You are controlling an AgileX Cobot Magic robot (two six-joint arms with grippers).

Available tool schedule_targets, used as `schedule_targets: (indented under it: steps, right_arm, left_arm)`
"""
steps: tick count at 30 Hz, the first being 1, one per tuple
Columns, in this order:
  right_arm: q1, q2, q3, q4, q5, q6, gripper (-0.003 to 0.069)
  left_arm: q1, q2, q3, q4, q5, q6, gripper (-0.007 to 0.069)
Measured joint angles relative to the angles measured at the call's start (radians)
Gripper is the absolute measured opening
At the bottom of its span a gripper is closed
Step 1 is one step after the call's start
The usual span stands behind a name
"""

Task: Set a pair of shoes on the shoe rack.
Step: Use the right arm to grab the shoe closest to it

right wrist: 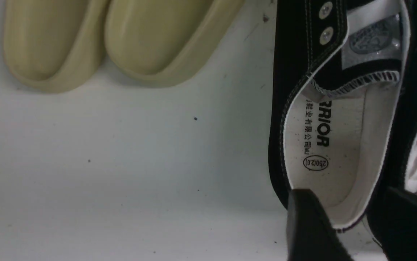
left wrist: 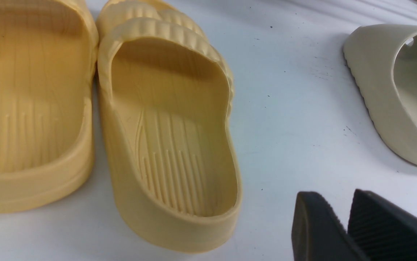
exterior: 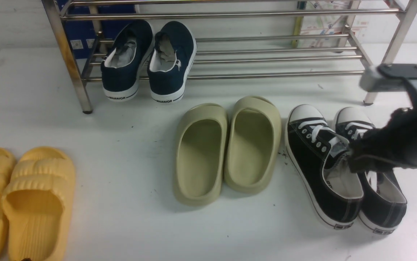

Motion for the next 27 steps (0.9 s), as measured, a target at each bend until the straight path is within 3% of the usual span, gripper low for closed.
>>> schedule_targets:
  steps: [5,12,17,19,22,27]
  right_arm:
    - [0.089,0.123,-0.024,-0.06,-0.02,0.08,0.0423]
    - [0.119,0.291,-0.028,-0.092,-0.076,0.02,0.0455]
    - [0.119,0.339,-0.029,-0.092,-0.089,-0.005,0.0347]
    - [0.119,0.337,-0.041,-0.1,-0.076,-0.004,0.0167]
    - [0.119,0.33,-0.078,-0.095,-0.024,-0.001,0.003]
    - [0.119,0.275,-0.142,-0.061,0.103,0.001,0.0019]
  left_arm:
    - [0.0,0.0,0.0,0.0,0.0,0.0,0.0167]
    - [0.0,0.0,0.0,0.0,0.0,0.0,0.017]
    - [0.0,0.0,0.0,0.0,0.0,0.0,0.0175]
    - [0.0,0.0,0.0,0.0,0.0,0.0,0.0179]
    - [0.0,0.0,0.0,0.0,0.0,0.0,0.0183]
    - [0.0,0.0,0.0,0.0,0.0,0.0,0.0185]
